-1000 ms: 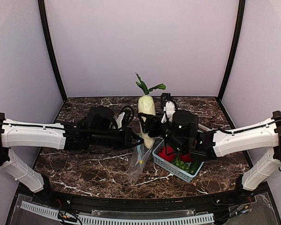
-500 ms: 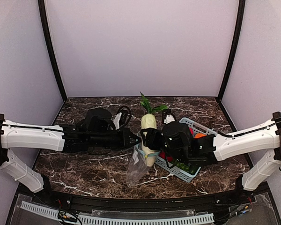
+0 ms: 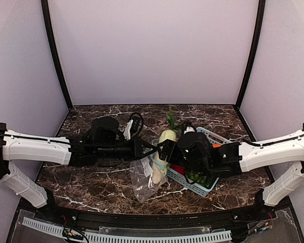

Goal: Place the food in the zip-top bag and seal the zipper
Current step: Place the fake vegetable in the zipper food storage bag.

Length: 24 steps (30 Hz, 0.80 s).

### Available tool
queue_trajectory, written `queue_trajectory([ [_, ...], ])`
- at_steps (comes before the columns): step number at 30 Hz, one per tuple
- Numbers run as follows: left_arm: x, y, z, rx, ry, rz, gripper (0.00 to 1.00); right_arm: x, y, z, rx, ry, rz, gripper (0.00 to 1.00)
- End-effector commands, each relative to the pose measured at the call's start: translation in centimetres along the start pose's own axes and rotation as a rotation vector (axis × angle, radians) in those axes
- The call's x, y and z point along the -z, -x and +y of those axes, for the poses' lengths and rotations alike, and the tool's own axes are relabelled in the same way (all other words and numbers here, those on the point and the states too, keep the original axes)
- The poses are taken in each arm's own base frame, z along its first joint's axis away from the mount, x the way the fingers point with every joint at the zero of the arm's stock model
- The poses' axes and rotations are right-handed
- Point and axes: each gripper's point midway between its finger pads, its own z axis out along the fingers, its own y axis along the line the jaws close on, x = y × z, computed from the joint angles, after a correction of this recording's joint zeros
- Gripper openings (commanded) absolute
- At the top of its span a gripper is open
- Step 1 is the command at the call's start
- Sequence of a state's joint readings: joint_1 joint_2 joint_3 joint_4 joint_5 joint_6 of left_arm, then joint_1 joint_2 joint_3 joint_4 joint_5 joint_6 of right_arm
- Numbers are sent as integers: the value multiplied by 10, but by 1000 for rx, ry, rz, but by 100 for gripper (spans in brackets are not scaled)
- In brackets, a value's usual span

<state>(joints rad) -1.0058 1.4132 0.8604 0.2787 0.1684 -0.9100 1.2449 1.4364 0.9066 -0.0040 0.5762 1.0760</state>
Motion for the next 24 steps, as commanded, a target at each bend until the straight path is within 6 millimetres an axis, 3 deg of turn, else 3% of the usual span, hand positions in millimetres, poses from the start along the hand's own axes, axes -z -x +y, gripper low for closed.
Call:
queue_trajectory([
  [1,-4,-8,-5,-37,-57,35,1,17,6,0,-15,1,6,84],
  [7,-6,-18,-3,-88,-74,76,1,28,10,-11,-1,-28,11,89],
  [12,-7,-21,0,-96,-73,84,1,37,12,-33,-22,-111,9,89],
  [18,-8,-21,1,-93,-70,82,1,46,11,-45,-24,-118,29,75],
  [24,-10,-24,3,-83,-69,95,1,59,15,-21,119,-7,84,62],
])
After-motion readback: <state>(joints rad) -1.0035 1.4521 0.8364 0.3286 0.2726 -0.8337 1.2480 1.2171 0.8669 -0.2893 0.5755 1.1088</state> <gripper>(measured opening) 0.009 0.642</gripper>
